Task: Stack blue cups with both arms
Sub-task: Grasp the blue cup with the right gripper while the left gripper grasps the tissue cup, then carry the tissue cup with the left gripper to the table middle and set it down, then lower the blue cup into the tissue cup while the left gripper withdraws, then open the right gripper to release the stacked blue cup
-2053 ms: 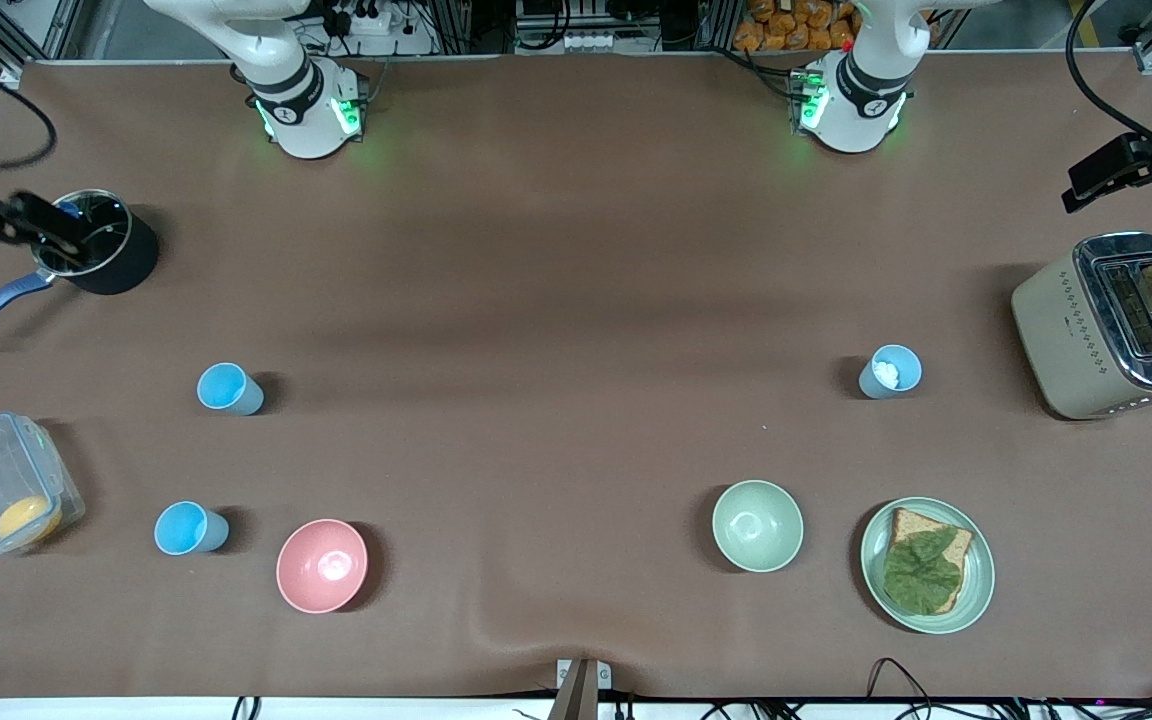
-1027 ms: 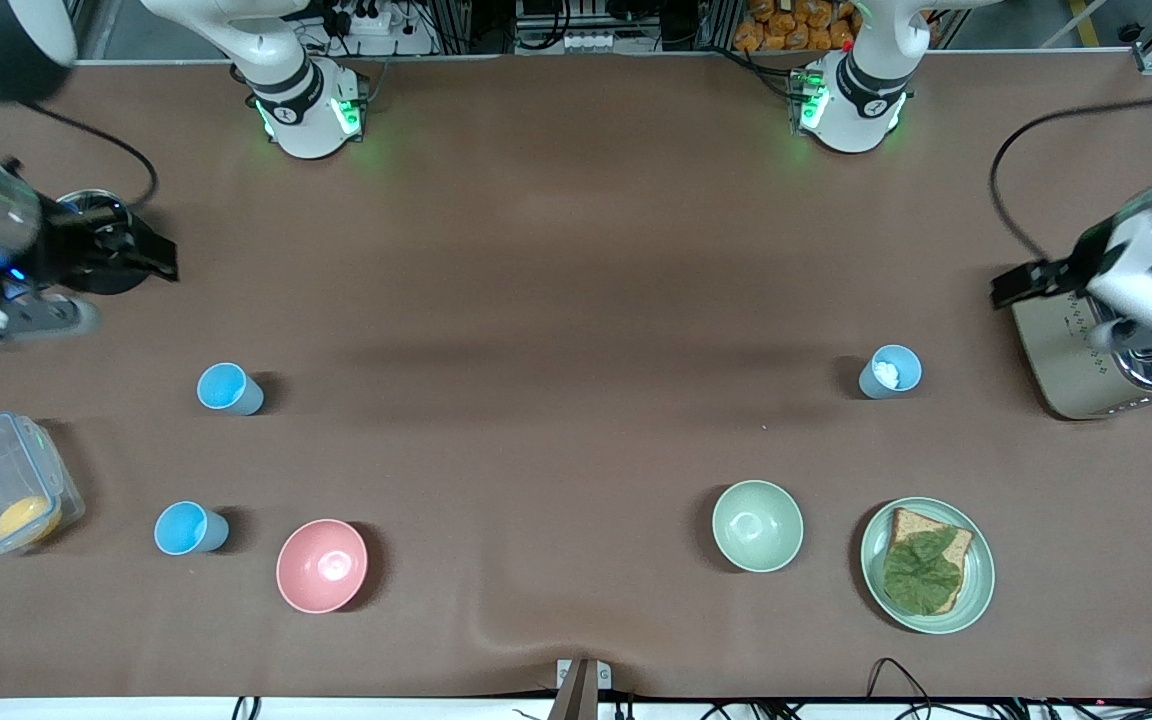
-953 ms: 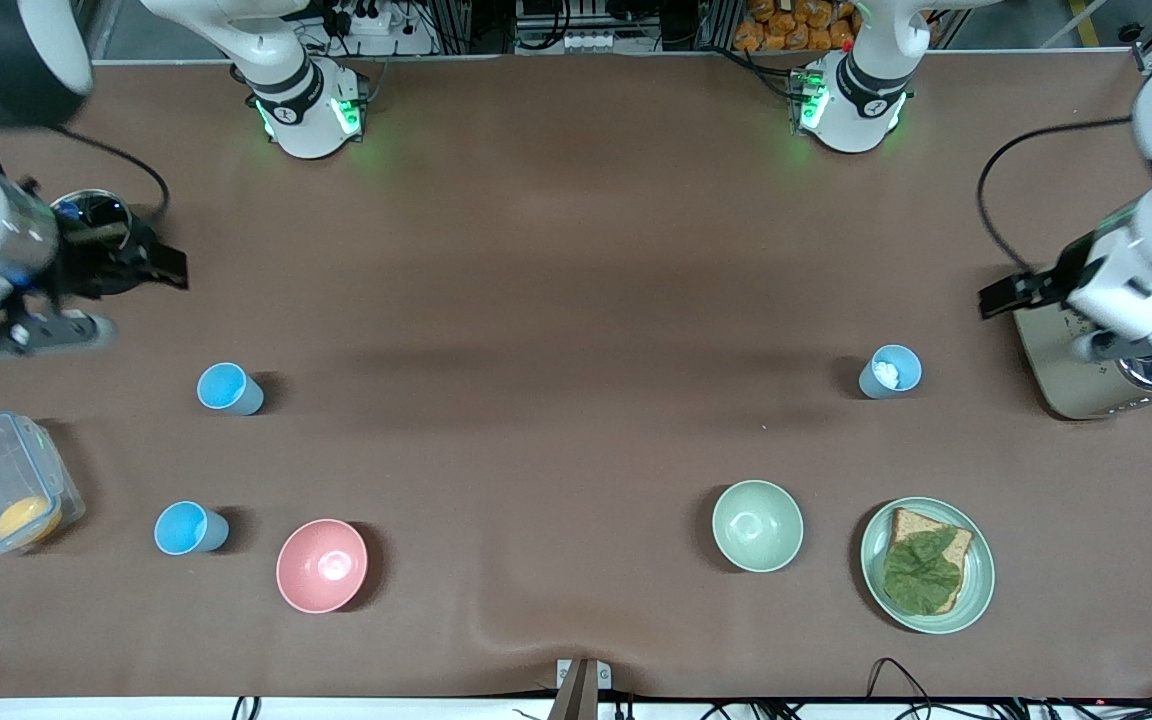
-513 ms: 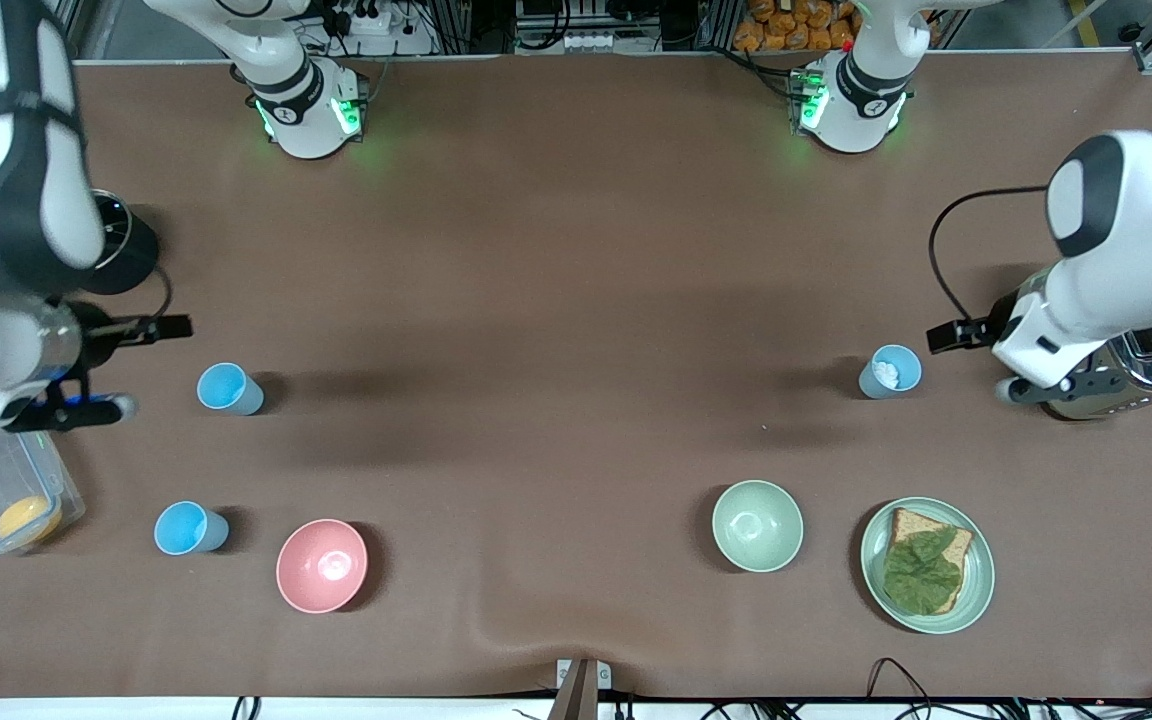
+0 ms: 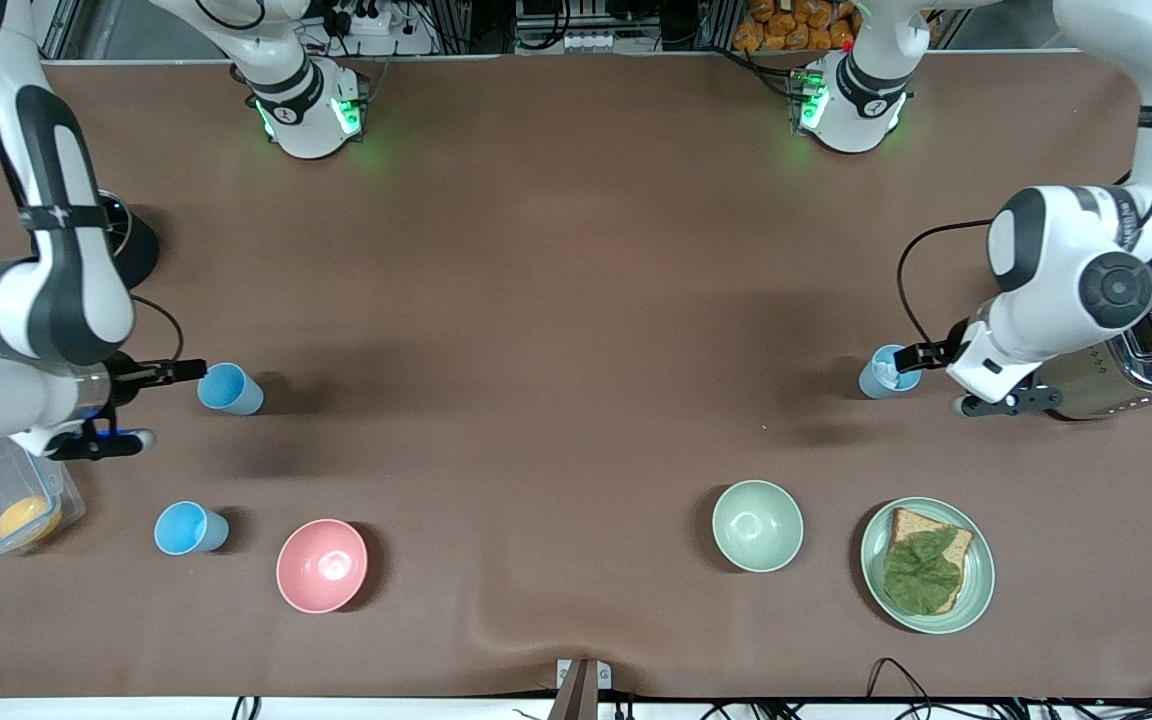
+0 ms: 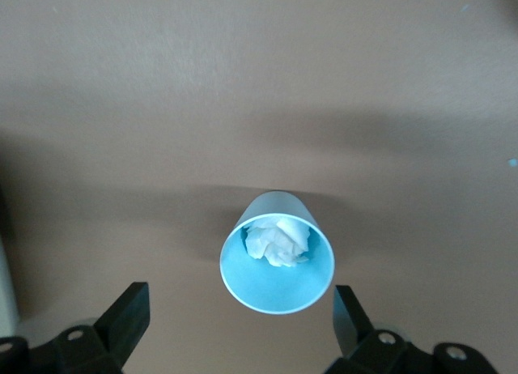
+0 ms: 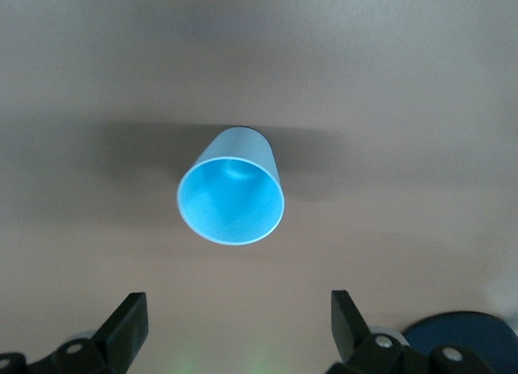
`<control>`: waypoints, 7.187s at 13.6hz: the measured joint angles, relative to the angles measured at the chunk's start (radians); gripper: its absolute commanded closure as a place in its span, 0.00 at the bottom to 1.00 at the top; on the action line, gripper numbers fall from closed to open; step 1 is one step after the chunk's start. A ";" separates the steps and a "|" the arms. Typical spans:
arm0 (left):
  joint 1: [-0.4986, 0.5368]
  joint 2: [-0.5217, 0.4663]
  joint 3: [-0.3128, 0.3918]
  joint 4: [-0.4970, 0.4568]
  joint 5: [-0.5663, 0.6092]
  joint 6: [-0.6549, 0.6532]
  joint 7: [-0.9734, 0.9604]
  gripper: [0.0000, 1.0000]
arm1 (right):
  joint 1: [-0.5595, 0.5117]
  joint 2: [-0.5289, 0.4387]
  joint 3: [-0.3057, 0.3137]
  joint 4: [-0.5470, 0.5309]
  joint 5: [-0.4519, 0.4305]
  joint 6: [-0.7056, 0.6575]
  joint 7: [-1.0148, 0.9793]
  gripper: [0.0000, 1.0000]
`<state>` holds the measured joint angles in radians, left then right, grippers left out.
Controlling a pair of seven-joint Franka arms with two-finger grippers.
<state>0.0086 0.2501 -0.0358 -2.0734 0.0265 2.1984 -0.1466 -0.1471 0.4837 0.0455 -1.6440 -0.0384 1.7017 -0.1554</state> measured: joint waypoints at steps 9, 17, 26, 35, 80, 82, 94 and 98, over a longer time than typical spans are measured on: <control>0.031 0.081 0.000 -0.031 0.000 0.072 0.008 0.32 | -0.056 0.009 -0.003 -0.123 0.001 0.230 -0.044 0.00; 0.031 0.110 -0.002 -0.031 0.000 0.094 0.008 1.00 | -0.063 0.083 -0.003 -0.130 0.062 0.294 -0.044 0.22; 0.030 0.006 -0.090 0.014 -0.012 0.037 0.007 1.00 | -0.063 0.098 -0.001 -0.129 0.079 0.307 -0.044 1.00; -0.042 0.007 -0.329 0.121 -0.075 -0.033 -0.314 1.00 | -0.062 0.050 0.012 -0.036 0.079 0.185 -0.104 1.00; 0.260 -0.215 -0.304 0.412 0.036 -0.539 0.078 0.00 | 0.705 -0.119 0.059 -0.278 0.647 0.546 1.160 1.00; 0.260 -0.223 -0.304 0.435 0.036 -0.560 0.078 0.00 | 0.714 -0.109 0.059 -0.278 0.648 0.572 1.176 1.00; 0.105 -0.260 -0.135 0.486 -0.003 -0.658 0.078 0.00 | 0.754 -0.069 0.060 -0.268 0.650 0.634 1.276 0.00; 0.066 -0.264 -0.117 0.484 -0.007 -0.662 0.062 0.00 | 0.754 -0.070 0.053 -0.241 0.646 0.616 1.293 0.00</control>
<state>0.0750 -0.0142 -0.1527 -1.5894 0.0196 1.5364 -0.0849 0.6073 0.4132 0.0990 -1.8854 0.6078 2.3173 1.1379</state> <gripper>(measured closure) 0.000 0.322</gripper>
